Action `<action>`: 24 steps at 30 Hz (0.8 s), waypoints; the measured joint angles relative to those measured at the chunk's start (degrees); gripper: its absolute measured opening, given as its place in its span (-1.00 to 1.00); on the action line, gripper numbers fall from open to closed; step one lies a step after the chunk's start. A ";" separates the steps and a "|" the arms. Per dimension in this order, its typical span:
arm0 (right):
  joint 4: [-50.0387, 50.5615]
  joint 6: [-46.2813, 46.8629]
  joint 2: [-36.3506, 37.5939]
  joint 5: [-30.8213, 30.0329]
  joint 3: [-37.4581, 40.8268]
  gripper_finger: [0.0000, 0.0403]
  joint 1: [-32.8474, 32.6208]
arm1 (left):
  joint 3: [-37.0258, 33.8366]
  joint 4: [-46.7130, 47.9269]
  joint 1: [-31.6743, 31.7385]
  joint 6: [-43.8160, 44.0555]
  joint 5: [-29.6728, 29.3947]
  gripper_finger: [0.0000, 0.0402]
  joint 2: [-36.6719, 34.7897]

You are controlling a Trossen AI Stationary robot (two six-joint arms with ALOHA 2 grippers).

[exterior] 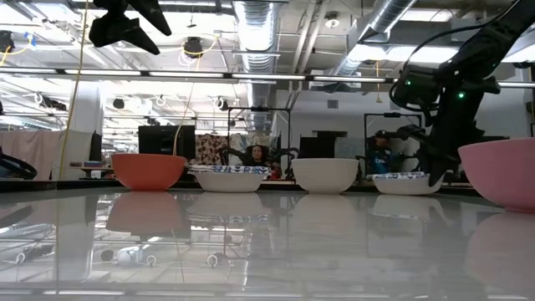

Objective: Nest bowls inside each other
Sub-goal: Stack the blue patterned bowl on top of the blue patterned bowl

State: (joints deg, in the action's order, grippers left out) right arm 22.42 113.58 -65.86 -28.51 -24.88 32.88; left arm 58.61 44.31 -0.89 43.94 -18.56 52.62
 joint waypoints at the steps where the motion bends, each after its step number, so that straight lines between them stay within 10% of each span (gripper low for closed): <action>1: -0.45 -0.02 0.06 0.02 0.00 -0.93 0.00 | 0.00 0.00 0.00 0.00 -0.06 0.01 0.00; 24: -5.55 -4.36 12.27 -0.39 0.00 -0.95 6.28 | 0.00 0.00 0.00 -0.23 -0.34 0.01 0.00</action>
State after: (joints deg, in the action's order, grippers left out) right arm 16.87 109.22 -53.59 -28.90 -24.88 39.16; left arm 58.61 44.31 -0.89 43.72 -18.90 52.62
